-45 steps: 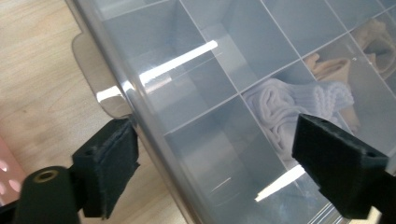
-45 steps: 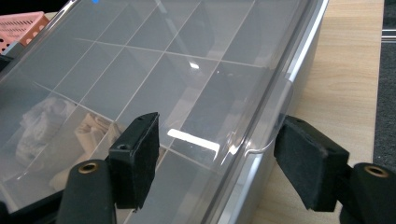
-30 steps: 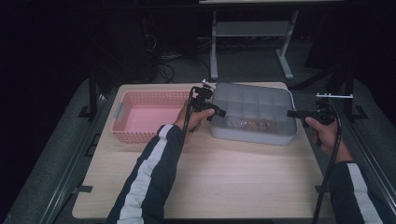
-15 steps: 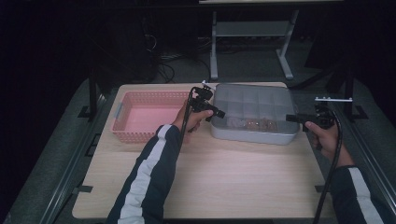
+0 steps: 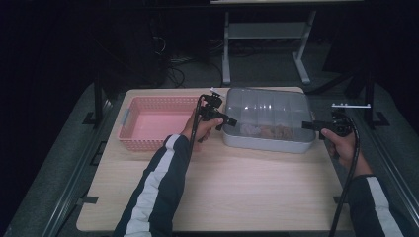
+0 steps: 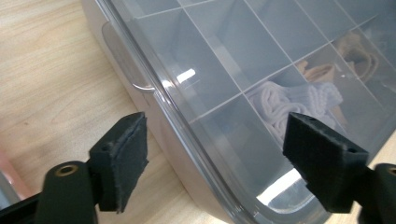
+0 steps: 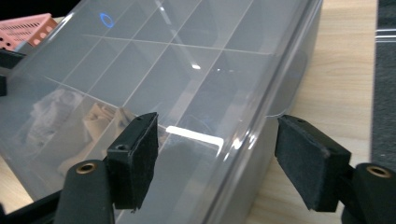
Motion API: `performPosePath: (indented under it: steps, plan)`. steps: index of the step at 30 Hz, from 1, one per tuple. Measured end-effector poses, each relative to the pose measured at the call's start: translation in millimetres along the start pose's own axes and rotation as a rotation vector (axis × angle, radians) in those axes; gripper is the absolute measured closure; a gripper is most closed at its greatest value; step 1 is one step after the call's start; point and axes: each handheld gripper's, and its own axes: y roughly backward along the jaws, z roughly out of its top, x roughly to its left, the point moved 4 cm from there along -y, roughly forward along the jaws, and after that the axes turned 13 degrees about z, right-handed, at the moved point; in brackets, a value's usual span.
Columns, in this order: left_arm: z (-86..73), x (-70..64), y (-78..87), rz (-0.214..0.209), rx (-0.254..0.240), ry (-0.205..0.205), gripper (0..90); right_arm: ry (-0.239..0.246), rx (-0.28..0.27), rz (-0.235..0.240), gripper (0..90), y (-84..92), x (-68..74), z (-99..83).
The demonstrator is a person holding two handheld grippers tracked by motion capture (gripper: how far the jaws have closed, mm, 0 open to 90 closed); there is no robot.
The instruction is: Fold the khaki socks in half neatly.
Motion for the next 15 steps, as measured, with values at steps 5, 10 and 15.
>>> performPosePath:
  steps: [5,10,15]
  plan:
    - [-5.8,-0.2,9.8,0.027,-0.005,-0.064,21.8,0.061,0.028,-0.062,31.0,2.9,5.4,2.4]
    - [-15.7,-0.4,27.4,-0.005,-0.061,-0.109,20.6,0.147,0.076,-0.132,31.4,2.6,15.8,6.1]
    - [-26.8,-6.5,47.9,-0.041,-0.107,-0.215,20.2,0.202,0.094,-0.146,29.8,2.5,29.1,10.8]
